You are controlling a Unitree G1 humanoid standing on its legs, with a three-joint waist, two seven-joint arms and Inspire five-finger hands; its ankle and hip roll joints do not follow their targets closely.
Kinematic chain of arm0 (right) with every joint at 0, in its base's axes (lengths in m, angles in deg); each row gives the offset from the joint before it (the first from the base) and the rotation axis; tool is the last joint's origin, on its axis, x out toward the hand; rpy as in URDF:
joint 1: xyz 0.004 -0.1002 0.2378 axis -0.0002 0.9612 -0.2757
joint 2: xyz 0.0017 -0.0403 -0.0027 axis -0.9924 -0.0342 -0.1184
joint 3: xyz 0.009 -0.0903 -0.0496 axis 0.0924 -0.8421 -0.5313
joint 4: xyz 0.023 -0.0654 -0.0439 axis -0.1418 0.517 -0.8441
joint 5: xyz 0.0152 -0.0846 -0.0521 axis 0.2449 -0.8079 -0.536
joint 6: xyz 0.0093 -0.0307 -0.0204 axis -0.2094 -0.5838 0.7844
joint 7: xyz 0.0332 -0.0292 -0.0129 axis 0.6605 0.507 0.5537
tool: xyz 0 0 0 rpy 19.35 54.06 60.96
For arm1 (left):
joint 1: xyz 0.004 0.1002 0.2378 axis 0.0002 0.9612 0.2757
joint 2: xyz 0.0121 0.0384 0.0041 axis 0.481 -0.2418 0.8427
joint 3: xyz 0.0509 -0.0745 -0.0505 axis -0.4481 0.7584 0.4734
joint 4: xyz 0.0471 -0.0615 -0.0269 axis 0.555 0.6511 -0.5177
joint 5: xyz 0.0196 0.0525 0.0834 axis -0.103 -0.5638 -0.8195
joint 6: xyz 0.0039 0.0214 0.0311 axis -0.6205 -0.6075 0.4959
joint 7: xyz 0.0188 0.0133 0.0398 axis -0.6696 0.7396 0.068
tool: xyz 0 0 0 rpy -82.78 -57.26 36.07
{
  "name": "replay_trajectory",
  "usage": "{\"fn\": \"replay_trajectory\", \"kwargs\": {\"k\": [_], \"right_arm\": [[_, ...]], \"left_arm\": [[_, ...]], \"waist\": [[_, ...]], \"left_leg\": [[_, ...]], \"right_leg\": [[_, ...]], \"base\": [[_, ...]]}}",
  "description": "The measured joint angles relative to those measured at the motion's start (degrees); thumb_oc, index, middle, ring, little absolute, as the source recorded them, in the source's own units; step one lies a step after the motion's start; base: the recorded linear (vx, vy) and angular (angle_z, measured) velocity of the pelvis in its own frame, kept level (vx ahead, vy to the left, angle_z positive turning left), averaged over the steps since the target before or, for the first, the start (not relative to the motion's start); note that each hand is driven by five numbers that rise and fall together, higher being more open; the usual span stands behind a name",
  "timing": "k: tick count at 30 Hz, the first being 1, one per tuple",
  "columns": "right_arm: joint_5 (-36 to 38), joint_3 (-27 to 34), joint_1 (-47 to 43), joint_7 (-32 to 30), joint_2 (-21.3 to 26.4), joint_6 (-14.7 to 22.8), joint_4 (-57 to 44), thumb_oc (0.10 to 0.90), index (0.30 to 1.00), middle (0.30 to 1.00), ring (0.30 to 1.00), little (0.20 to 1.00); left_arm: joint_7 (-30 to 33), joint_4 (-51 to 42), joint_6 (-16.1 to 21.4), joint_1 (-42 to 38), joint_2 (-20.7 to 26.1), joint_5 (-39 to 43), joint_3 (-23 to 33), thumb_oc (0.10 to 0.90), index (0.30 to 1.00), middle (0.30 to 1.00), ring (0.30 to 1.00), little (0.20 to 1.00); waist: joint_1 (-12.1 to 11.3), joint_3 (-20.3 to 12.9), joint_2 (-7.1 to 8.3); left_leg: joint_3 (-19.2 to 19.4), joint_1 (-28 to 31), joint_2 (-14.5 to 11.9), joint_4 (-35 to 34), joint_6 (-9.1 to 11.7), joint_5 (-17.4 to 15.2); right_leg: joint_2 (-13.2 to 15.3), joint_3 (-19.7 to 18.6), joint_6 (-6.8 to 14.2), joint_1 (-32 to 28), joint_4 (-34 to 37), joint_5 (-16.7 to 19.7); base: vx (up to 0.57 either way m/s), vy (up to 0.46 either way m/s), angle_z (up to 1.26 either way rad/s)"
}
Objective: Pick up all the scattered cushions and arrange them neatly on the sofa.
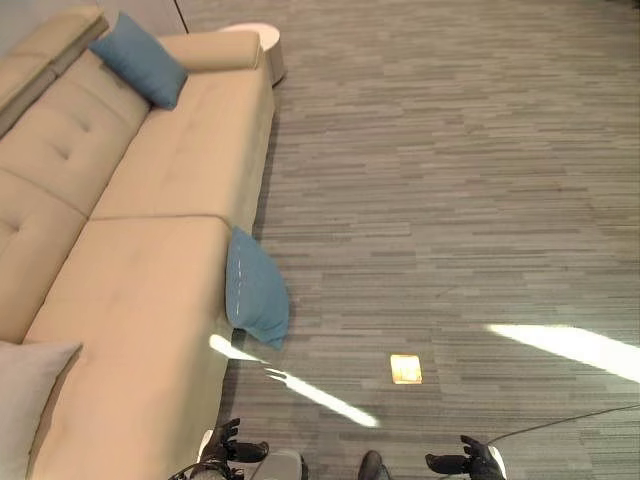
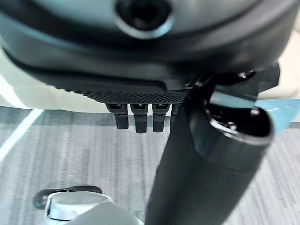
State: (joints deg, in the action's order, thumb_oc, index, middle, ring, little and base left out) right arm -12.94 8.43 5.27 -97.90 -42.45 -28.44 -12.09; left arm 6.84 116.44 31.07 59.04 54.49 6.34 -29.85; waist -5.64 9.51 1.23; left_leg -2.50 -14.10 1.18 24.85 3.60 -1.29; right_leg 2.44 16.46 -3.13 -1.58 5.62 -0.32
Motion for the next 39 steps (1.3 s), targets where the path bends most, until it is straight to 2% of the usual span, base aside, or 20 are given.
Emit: {"fn": "replay_trajectory", "kwargs": {"k": [3,6,9,10,13,14,15,16,18,20,23,26,28,29,30,32,34,36,38,39], "right_arm": [[0.1,-0.7,-0.4,-0.3,0.2,-0.2,1.2,0.8,0.9,0.9,0.9,0.9],[0.1,-1.3,0.2,-0.5,-0.3,-0.1,2.2,0.8,0.9,0.9,0.9,0.9],[-0.5,-2.0,2.1,-0.4,-1.2,0.0,2.1,0.8,0.9,0.9,0.9,0.9],[-0.7,-2.1,2.8,-0.6,-2.1,-0.4,2.7,0.8,0.9,0.9,0.9,0.9],[-2.7,-2.5,3.3,-0.4,-3.0,-0.2,2.1,0.8,0.9,0.9,0.9,0.9],[-2.8,-2.6,3.1,-0.2,-2.9,-0.3,1.4,0.8,0.9,0.9,0.9,0.9],[-3.0,-2.6,2.5,-0.2,-2.5,-0.3,-0.3,0.8,0.9,0.9,0.9,0.9],[-3.1,-2.8,2.3,-0.2,-2.3,-0.1,-2.3,0.8,0.9,0.9,0.9,0.9],[-4.0,-4.1,2.5,-0.2,-3.1,0.0,-3.1,0.8,0.9,0.9,0.9,0.9],[-5.2,-4.3,1.9,-0.2,-2.7,0.1,-4.1,0.8,0.9,0.9,0.9,0.9],[-5.5,-4.9,-0.1,0.1,-2.6,0.0,-4.5,0.8,0.9,0.9,0.9,0.9],[-5.5,-4.9,-0.2,0.1,-2.8,0.0,-4.4,0.8,0.9,0.9,0.9,0.9],[-5.5,-5.0,1.2,0.1,-2.6,-0.3,-2.5,0.8,0.9,0.9,0.9,0.9],[-5.6,-4.9,1.3,0.2,-1.8,-0.6,-1.2,0.8,0.9,0.9,0.9,0.9],[-5.7,-5.0,0.6,0.2,-1.0,-0.9,-0.7,0.8,0.9,0.9,0.9,0.9],[-5.7,-5.0,0.8,0.1,-0.6,-1.0,-0.7,0.8,0.9,0.9,0.9,0.9],[-5.6,-5.1,1.4,0.2,-0.3,-1.3,-0.5,0.8,0.9,0.9,0.9,0.9],[-5.4,-5.1,-0.8,0.1,-0.3,-0.5,-2.0,0.8,0.9,0.9,0.9,0.9],[-5.4,-5.1,-2.2,0.1,-0.5,-0.1,-2.2,0.8,0.9,0.9,0.9,0.9],[-5.4,-5.2,-2.2,0.0,-0.3,-0.8,-1.5,0.8,0.9,0.9,0.9,0.9]], "left_arm": [[-0.2,-0.5,-0.3,-0.5,0.4,-0.3,-0.6,0.8,0.9,0.9,0.9,0.9],[-0.4,-1.4,-0.2,0.2,0.5,-0.3,-0.5,0.8,0.9,0.9,0.9,0.9],[-0.3,-1.3,-0.3,2.8,0.8,0.1,0.3,0.8,0.9,0.9,0.9,0.9],[-0.3,-1.1,-0.7,3.1,1.7,0.2,0.2,0.8,0.9,0.9,0.9,0.9],[-0.4,-1.7,-0.8,2.2,2.1,0.2,0.1,0.8,0.9,0.9,0.9,0.9],[-0.4,-1.7,-1.0,0.9,2.0,0.3,0.0,0.8,0.9,0.9,0.9,0.9],[-0.4,-1.6,-1.3,-0.2,1.7,0.3,0.0,0.8,0.9,0.9,0.9,0.9],[-0.4,-1.4,-1.3,-0.6,1.6,0.4,-0.5,0.8,0.9,0.9,0.9,0.9],[0.0,-2.3,-0.4,-0.4,2.1,1.2,-0.4,0.8,0.9,0.9,0.9,0.9],[0.0,-2.8,-0.1,-0.4,2.3,1.9,-0.2,0.8,0.9,0.9,0.9,0.9],[-0.1,-0.3,-0.3,-0.9,2.5,2.3,0.3,0.8,0.9,0.9,0.9,0.9],[-0.2,1.9,-0.5,-0.5,1.9,2.3,0.3,0.8,0.9,0.9,0.9,0.9],[-0.3,3.2,-0.5,1.3,0.9,2.3,0.1,0.8,0.9,0.9,0.9,0.9],[-0.2,2.9,-0.5,2.6,-0.5,2.2,0.0,0.8,0.9,0.9,0.9,0.9],[-0.7,3.3,-0.2,3.7,-1.7,2.1,0.3,0.8,0.9,0.9,0.9,0.9],[-0.7,2.9,-0.1,3.6,-1.5,1.8,0.3,0.8,0.9,0.9,0.9,0.9],[-0.8,2.1,0.2,3.0,-1.0,1.9,0.7,0.8,0.9,0.9,0.9,0.9],[-1.0,1.3,-0.1,3.1,0.4,1.9,1.5,0.8,0.9,0.9,0.9,0.9],[-1.0,1.1,-0.1,2.3,1.2,2.0,2.5,0.8,0.9,0.9,0.9,0.9],[-0.7,-0.1,0.0,1.9,2.2,2.0,2.4,0.8,0.9,0.9,0.9,0.9]], "waist": [[-0.1,0.5,0.77],[-1.1,0.3,0.47],[-1.3,-1.7,0.97],[-1.2,-2.4,2.82],[-1.3,-2.7,3.08],[-1.1,-2.6,2.91],[-0.5,-1.6,1.84],[0.8,-1.0,0.78],[1.2,-1.1,-0.12],[1.0,-1.7,0.16],[1.1,-1.6,0.1],[2.9,-1.6,-0.38],[3.7,-1.9,-0.55],[3.0,-2.2,-2.21],[3.0,-2.7,-3.12],[2.5,-2.8,-2.86],[0.9,-2.4,-1.28],[-0.6,-1.2,1.25],[-1.0,0.2,3.18],[-1.8,0.8,4.47]], "left_leg": [[2.0,-0.7,3.8,-19.8,-1.6,3.3],[1.5,-2.6,4.4,-22.5,-1.3,6.7],[0.1,-0.7,4.3,-21.7,-4.2,8.4],[1.1,1.4,5.5,-22.6,-8.5,8.0],[1.8,5.1,5.7,-24.2,-9.8,6.4],[0.9,6.1,6.1,-24.3,-11.0,5.1],[0.6,7.2,6.1,-24.1,-11.8,4.5],[0.0,8.7,6.0,-24.4,-11.5,4.6],[-1.0,13.0,6.2,-25.4,-10.8,1.6],[-1.3,15.6,6.7,-26.3,-10.9,-0.4],[-3.6,17.9,6.5,-27.2,-10.2,-1.9],[-8.2,20.2,6.1,-27.1,-9.1,-4.3],[-11.4,24.6,6.4,-27.1,-8.2,-5.6],[-11.0,25.6,5.3,-26.4,-7.9,-5.9],[-13.6,23.1,5.0,-21.0,-7.1,-5.7],[-14.9,19.0,6.0,-10.3,-4.7,-6.2],[-10.4,12.2,6.7,5.0,-2.0,-6.0],[-5.7,3.6,5.0,14.9,-2.1,-6.1],[-0.8,-0.6,2.5,15.2,-2.4,-6.3],[0.3,-2.3,1.6,9.2,-1.9,-6.0]], "right_leg": [[-1.9,-0.6,1.1,-1.4,-0.3,-1.2],[-4.1,-2.8,0.7,-4.0,0.0,-4.1],[-4.9,-5.1,2.1,-7.8,-0.3,-6.9],[-3.3,-5.8,3.6,-8.0,-3.4,-9.3],[-0.5,-5.8,9.1,-2.1,-20.1,-13.7],[0.1,-6.0,10.4,1.1,-28.4,-13.4],[1.7,-5.8,12.1,7.2,-42.6,-11.3],[3.4,-5.7,13.8,12.4,-52.8,-9.2],[6.8,-4.7,13.0,18.7,-53.5,-11.3],[7.9,-4.1,11.8,22.2,-44.5,-11.1],[2.8,-8.3,8.7,23.7,-24.4,-8.6],[-1.8,-13.7,7.3,24.3,-12.7,-0.8],[-2.5,-13.2,1.6,21.8,-10.9,9.0],[-3.0,-12.0,0.5,20.8,-11.6,10.0],[-2.4,-9.8,-0.4,18.3,-10.6,8.5],[-1.6,-6.5,-1.1,14.0,-7.1,7.3],[-1.5,-5.3,-2.3,10.8,-4.8,6.3],[-1.8,-4.7,-4.3,7.3,-3.5,4.6],[-1.9,-2.8,-4.5,3.9,-1.2,3.0],[-2.1,-1.2,-3.9,2.1,-0.7,2.7]], "base": [[0.29,-0.009,-0.15],[0.29,0.062,-0.49],[0.28,0.098,-0.53],[0.22,0.105,-0.24],[0.18,0.121,-0.22],[0.15,0.117,-0.08],[0.15,0.079,0.2],[0.22,0.089,0.41],[0.29,0.038,0.36],[0.45,-0.083,0.09],[0.3,-0.061,0.17],[0.35,-0.133,0.94],[0.3,-0.211,1.14],[0.32,-0.321,0.8],[0.25,-0.312,0.88],[0.14,-0.236,1.06],[0.05,-0.123,0.7],[0.21,-0.277,0.45],[0.23,-0.187,0.53],[0.21,-0.1,0.57]]}}
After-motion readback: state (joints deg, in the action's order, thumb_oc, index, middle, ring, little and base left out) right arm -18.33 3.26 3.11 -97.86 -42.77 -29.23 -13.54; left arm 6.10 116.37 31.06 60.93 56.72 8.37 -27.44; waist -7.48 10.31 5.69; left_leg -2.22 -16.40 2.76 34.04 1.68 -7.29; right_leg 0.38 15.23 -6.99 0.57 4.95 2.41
